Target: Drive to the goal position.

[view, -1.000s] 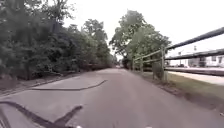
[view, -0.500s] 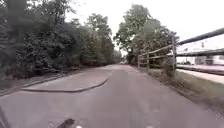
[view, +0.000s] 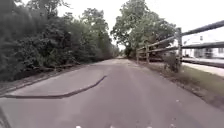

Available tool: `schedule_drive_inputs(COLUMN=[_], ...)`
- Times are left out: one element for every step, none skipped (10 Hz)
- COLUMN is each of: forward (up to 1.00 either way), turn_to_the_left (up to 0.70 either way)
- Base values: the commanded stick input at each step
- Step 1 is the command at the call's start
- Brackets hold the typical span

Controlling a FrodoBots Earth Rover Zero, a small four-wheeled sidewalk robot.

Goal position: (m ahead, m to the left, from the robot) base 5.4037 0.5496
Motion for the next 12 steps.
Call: schedule_drive_inputs(forward=[1.00,1.00,1.00,1.00,1.00,1.00,1.00,1.00,1.00,1.00,1.00,1.00], turn_to_the_left=[-0.08,-0.09,-0.09,-0.09,-0.09,-0.09,-0.09,-0.09,-0.09,-0.09,-0.09,-0.09])
